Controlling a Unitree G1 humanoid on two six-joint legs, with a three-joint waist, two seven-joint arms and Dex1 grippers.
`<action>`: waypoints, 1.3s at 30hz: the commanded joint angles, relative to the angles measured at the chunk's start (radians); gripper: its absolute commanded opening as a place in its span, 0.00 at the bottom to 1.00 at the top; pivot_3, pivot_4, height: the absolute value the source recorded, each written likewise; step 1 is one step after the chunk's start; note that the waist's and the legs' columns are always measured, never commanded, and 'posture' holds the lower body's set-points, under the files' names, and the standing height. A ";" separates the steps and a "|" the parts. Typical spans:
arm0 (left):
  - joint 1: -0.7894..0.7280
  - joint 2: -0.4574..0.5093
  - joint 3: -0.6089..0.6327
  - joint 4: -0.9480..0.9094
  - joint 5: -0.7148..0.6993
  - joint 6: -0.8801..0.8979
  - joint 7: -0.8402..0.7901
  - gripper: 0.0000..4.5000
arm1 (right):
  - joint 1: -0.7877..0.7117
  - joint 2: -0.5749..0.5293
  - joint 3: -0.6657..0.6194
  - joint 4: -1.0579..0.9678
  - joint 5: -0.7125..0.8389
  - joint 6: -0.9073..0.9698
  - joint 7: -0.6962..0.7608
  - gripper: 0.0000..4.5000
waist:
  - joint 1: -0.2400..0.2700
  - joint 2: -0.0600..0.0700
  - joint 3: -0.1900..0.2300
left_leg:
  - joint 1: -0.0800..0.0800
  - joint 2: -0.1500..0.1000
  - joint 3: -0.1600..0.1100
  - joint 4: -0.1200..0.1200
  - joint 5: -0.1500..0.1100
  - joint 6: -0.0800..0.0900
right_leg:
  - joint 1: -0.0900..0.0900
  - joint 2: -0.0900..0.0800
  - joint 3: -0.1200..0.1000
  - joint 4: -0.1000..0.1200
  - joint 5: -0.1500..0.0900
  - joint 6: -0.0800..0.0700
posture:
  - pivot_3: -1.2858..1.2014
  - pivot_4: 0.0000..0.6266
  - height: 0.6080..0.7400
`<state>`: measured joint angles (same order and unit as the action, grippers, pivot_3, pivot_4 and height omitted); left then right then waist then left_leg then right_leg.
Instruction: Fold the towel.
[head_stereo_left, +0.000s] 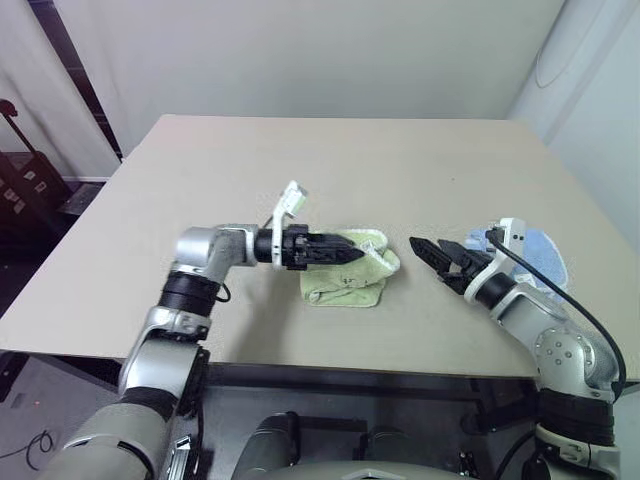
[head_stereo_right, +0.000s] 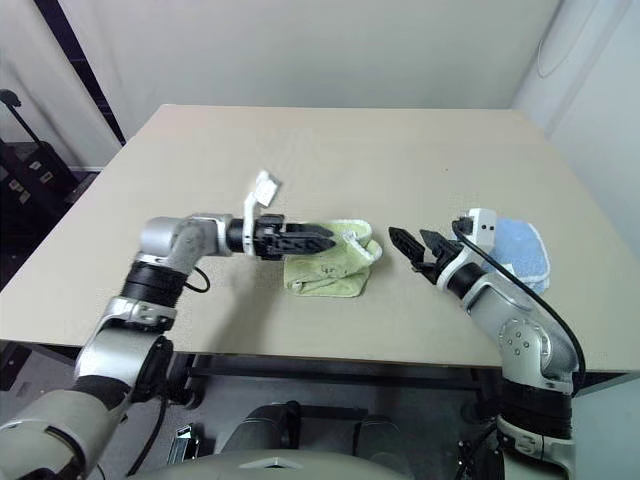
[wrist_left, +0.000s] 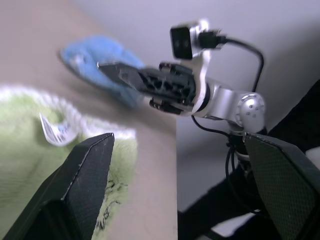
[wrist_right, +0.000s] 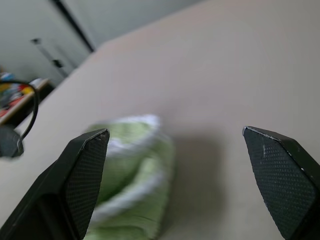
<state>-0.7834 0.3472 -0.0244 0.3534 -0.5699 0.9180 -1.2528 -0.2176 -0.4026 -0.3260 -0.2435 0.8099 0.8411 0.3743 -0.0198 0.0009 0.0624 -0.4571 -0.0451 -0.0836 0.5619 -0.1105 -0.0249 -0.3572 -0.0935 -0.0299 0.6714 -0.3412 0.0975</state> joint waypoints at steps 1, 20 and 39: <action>0.016 0.043 0.030 -0.006 0.049 -0.148 0.035 0.99 | -0.069 -0.020 0.025 -0.037 0.020 -0.020 0.052 0.96 | 0.002 0.000 0.000 | 0.001 0.000 0.000 0.000 0.000 0.000 | 0.000 0.000 0.000 0.000 0.000 0.000 | 0.52 0.00 0.76; 0.152 -0.120 -0.131 0.274 0.339 -0.917 0.060 0.03 | -0.264 0.005 0.406 0.376 -0.249 -0.128 0.336 0.00 | 0.006 -0.001 -0.001 | 0.005 0.000 0.001 -0.001 0.000 0.000 | 0.002 0.001 0.000 -0.004 0.002 0.003 | 0.52 0.00 0.76; 0.112 -0.069 0.003 0.316 0.207 -0.738 -0.065 0.15 | -0.147 0.020 0.270 0.175 -0.160 -0.140 0.397 0.00 | 0.001 -0.002 -0.005 | 0.010 0.000 -0.001 -0.001 -0.001 -0.001 | 0.006 0.001 0.000 -0.003 0.001 0.001 | 0.52 0.00 0.76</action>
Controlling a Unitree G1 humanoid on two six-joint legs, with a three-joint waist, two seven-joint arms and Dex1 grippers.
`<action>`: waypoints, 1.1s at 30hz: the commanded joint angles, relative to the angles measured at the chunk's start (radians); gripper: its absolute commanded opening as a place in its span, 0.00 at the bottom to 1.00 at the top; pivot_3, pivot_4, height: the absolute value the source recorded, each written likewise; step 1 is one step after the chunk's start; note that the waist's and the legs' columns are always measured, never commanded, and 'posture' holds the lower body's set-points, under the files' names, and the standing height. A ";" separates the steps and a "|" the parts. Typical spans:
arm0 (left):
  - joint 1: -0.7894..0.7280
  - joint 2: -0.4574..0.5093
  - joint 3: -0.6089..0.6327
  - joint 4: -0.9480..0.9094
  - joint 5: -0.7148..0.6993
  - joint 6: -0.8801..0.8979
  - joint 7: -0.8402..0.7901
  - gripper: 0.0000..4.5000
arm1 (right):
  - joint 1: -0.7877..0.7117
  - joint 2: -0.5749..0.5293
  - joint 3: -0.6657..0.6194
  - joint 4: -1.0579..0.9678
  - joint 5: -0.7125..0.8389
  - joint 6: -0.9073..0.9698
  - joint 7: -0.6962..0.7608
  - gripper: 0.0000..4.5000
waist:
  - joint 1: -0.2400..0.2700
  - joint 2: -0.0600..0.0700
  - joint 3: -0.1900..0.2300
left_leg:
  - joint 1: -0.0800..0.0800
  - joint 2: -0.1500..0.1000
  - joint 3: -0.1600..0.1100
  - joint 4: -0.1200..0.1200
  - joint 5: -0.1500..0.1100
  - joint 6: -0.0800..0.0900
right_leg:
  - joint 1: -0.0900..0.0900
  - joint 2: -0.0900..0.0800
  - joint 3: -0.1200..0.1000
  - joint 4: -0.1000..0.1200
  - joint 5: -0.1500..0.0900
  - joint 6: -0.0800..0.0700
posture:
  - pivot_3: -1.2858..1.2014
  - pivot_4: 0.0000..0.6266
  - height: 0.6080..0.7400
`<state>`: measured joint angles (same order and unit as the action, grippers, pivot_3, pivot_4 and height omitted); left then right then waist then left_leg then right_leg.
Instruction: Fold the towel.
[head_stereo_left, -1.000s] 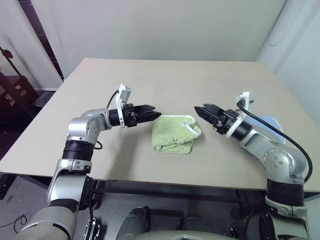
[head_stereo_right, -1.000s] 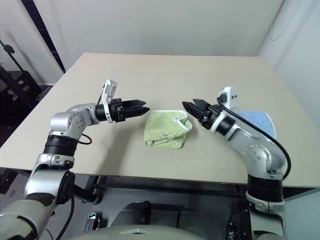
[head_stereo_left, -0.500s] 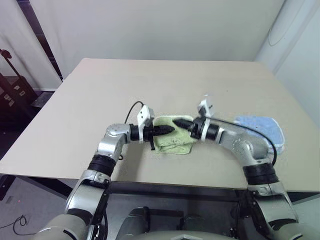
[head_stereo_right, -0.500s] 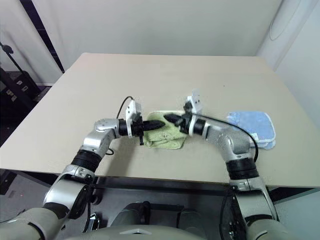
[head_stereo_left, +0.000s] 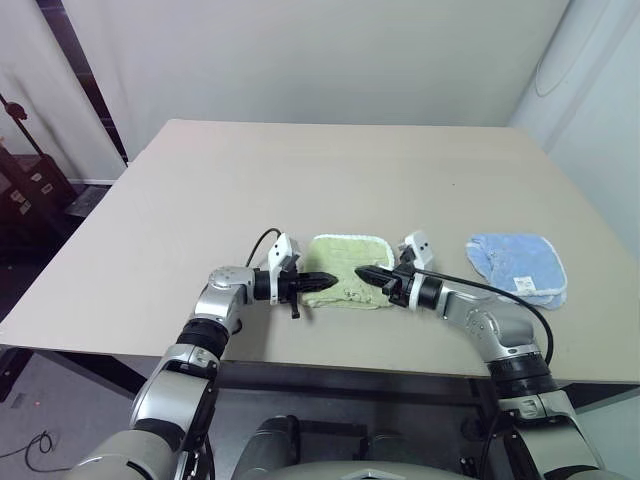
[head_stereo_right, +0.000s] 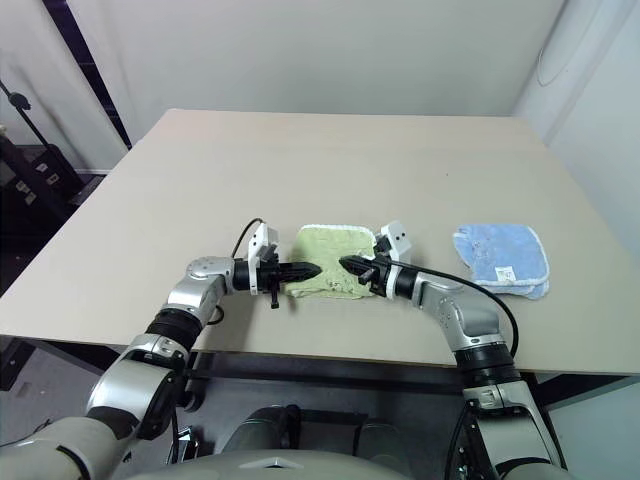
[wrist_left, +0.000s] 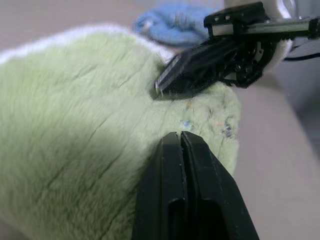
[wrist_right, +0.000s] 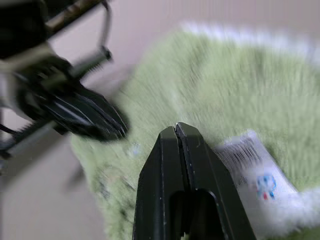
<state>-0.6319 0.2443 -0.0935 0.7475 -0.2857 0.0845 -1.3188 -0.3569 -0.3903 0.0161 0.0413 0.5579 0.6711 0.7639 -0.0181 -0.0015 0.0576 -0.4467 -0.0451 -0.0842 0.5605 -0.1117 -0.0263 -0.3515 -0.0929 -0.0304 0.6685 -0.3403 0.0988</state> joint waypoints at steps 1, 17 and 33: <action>-0.052 0.058 0.100 -0.098 -0.100 0.163 0.025 0.21 | -0.006 0.009 -0.095 -0.142 0.123 0.051 -0.005 0.00 | -0.002 0.000 0.000 | -0.001 0.000 0.000 0.000 0.001 0.001 | -0.001 0.000 0.000 0.000 0.000 0.001 | 0.52 0.00 0.76; -0.161 0.207 0.126 -0.096 -0.166 0.974 0.244 1.00 | -0.038 0.020 -0.205 -0.121 0.268 0.242 -0.144 0.84 | 0.003 0.000 0.000 | 0.000 0.002 0.000 0.000 -0.001 -0.001 | -0.001 0.002 0.001 0.000 0.000 -0.001 | 0.52 0.00 0.76; -0.293 -0.018 0.102 0.136 -0.160 1.170 0.329 1.00 | -0.030 0.016 -0.251 -0.146 0.318 0.296 -0.206 0.84 | 0.007 0.000 0.000 | -0.003 -0.002 0.000 0.000 -0.001 -0.001 | -0.002 -0.003 0.000 -0.001 0.000 0.000 | 0.52 0.00 0.76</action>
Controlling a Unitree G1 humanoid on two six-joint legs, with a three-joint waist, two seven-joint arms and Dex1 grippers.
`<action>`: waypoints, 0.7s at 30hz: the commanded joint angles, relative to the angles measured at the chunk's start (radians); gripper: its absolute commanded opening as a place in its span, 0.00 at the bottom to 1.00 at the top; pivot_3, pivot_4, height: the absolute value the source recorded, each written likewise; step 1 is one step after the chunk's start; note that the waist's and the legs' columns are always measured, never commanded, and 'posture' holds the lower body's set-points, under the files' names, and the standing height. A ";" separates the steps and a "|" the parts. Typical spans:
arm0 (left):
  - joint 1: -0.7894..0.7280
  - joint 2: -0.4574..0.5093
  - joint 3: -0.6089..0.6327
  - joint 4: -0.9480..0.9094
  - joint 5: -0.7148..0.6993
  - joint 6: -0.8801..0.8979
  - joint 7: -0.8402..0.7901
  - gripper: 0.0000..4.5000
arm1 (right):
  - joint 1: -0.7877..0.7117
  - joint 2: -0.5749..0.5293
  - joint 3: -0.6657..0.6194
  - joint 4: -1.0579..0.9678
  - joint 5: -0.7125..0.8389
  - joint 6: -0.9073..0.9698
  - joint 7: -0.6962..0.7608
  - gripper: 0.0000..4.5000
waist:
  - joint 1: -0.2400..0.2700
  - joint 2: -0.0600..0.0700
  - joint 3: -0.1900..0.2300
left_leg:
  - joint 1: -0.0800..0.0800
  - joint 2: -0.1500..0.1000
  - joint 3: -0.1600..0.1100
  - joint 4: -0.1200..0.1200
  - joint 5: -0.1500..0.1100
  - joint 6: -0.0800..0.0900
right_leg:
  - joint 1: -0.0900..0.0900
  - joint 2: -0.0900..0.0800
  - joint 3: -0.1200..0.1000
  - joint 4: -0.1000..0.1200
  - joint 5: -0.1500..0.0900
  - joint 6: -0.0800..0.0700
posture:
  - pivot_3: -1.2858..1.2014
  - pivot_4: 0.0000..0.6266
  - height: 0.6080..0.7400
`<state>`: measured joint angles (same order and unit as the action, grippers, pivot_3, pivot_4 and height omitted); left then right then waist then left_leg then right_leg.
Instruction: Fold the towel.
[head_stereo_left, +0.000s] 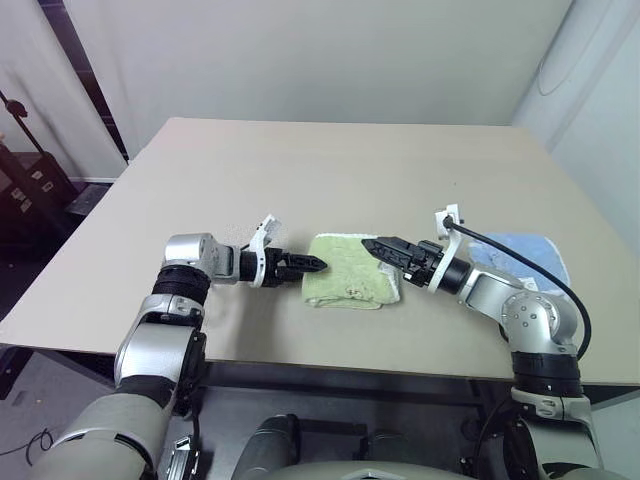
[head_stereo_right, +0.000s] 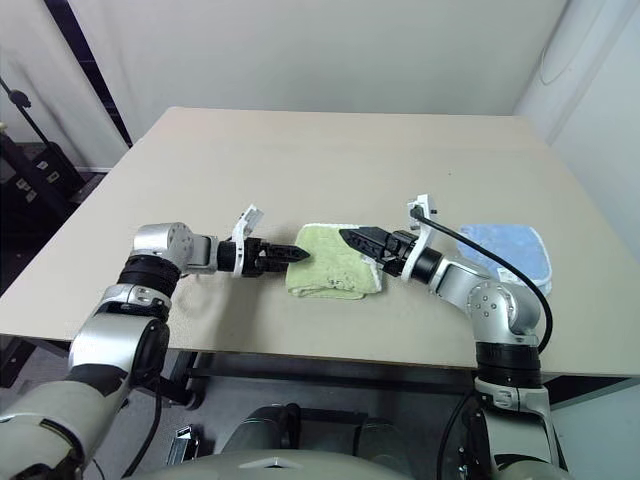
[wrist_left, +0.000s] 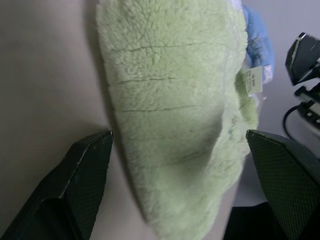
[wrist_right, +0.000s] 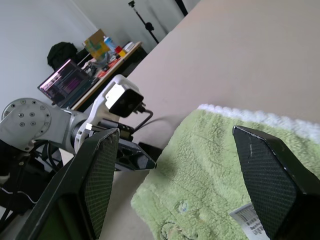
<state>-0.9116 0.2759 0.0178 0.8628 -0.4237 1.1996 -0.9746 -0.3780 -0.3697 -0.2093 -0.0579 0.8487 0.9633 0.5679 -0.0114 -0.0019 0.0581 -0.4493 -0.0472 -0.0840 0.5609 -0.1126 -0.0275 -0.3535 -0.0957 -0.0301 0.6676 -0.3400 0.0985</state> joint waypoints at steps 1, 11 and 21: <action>-0.015 -0.064 -0.005 0.022 -0.028 0.066 -0.019 1.00 | -0.007 -0.004 -0.028 -0.049 0.028 0.006 -0.016 0.84 | 0.002 0.000 0.000 | 0.000 0.000 0.000 0.000 0.000 0.000 | 0.000 0.000 0.000 0.000 0.000 0.000 | 0.52 0.00 0.76; -0.031 -0.164 0.101 0.077 -0.031 0.004 0.064 0.91 | 0.013 -0.005 -0.041 -0.049 0.006 -0.015 -0.064 0.84 | 0.003 0.000 0.000 | -0.002 -0.006 -0.001 0.000 0.000 0.001 | 0.000 -0.005 0.000 -0.001 0.000 0.005 | 0.52 0.00 0.76; -0.011 -0.098 0.108 0.060 -0.029 -0.014 0.046 0.15 | 0.026 0.012 -0.057 -0.049 0.016 -0.032 -0.106 0.84 | -0.006 -0.001 0.000 | -0.002 -0.007 -0.002 0.000 0.000 0.001 | 0.000 -0.005 0.000 -0.001 0.001 0.007 | 0.52 0.00 0.76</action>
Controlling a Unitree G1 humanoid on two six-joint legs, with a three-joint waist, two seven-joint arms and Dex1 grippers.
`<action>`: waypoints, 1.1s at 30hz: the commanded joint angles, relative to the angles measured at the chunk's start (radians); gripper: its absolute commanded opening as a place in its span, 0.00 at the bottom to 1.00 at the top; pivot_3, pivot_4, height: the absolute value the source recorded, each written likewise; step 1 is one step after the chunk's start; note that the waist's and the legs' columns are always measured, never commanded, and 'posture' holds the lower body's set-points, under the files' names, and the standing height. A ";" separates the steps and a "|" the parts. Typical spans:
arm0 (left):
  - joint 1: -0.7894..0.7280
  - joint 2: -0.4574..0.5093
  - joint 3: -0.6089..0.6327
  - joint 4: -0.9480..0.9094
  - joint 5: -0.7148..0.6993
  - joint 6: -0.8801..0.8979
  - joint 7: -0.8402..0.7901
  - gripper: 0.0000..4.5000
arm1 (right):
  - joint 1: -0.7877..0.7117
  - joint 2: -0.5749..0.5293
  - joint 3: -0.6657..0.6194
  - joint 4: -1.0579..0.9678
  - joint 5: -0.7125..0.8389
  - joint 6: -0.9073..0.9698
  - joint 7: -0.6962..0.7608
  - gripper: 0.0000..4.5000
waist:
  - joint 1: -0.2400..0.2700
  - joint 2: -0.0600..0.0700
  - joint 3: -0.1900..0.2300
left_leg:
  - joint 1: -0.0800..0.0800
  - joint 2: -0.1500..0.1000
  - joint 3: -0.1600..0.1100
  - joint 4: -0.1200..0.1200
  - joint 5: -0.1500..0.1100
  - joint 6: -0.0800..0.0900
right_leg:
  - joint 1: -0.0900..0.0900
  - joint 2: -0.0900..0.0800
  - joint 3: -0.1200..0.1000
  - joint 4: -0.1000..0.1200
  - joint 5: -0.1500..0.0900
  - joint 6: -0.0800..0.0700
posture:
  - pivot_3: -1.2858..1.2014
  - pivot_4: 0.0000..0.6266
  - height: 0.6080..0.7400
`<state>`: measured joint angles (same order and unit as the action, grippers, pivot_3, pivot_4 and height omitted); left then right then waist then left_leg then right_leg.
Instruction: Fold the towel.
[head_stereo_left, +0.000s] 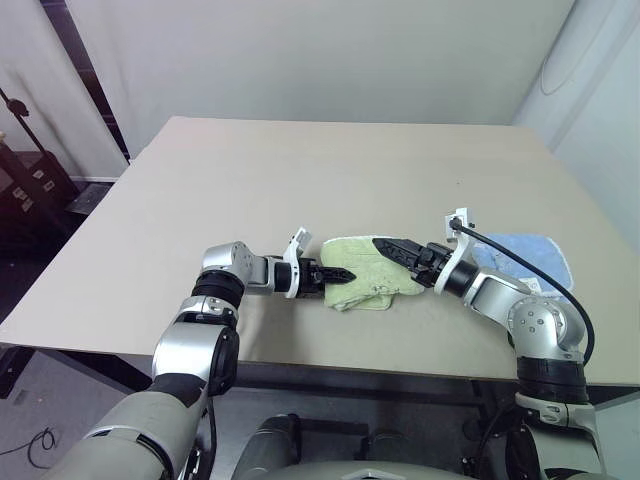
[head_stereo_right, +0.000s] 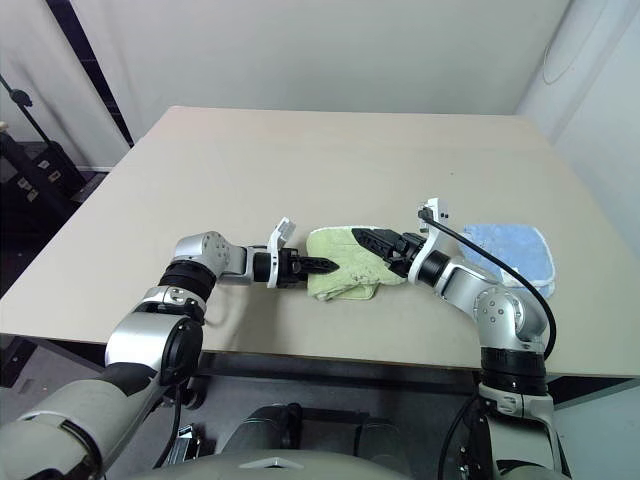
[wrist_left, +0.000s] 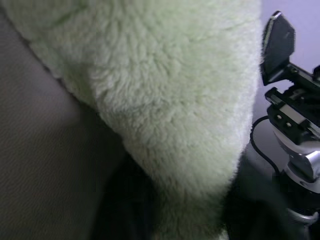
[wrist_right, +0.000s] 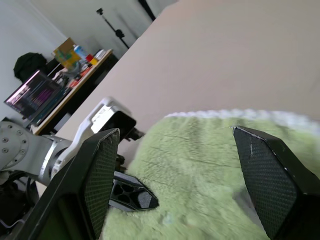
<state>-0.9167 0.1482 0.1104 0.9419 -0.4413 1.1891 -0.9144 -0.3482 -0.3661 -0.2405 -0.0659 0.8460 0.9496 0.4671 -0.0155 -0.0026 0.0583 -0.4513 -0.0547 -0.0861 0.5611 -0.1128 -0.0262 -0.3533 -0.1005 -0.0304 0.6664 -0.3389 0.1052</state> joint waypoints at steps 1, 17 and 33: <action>-0.009 0.050 0.031 -0.019 -0.019 0.000 -0.012 0.08 | -0.001 0.011 -0.024 -0.042 0.018 -0.020 -0.005 0.84 | -0.004 0.000 0.000 | 0.000 0.000 0.000 0.000 0.000 0.000 | 0.000 0.000 0.000 0.000 0.000 0.000 | 0.52 0.00 0.76; -0.045 0.477 0.407 -0.006 -0.142 -0.094 0.183 0.01 | -0.026 0.061 -0.004 0.015 0.014 -0.041 0.041 0.84 | -0.029 0.000 0.000 | 0.001 0.001 -0.003 -0.001 0.000 0.000 | -0.003 0.003 0.002 0.002 0.001 0.002 | 0.52 0.00 0.76; 0.095 0.589 0.722 0.169 -0.224 -0.534 0.569 0.01 | -0.136 0.077 0.095 0.165 -0.080 -0.098 0.151 0.84 | -0.026 -0.002 0.000 | 0.000 0.000 -0.003 -0.002 0.000 0.000 | -0.004 0.002 0.002 0.002 0.002 0.002 | 0.52 0.00 0.76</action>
<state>-0.8208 0.7363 0.8144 1.1197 -0.6416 0.6519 -0.3421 -0.4531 -0.2895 -0.1417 0.1113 0.7656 0.8738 0.5984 -0.0414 -0.0046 0.0580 -0.4509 -0.0545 -0.0886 0.5593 -0.1130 -0.0266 -0.3570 -0.0983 -0.0279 0.6684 -0.3372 0.1076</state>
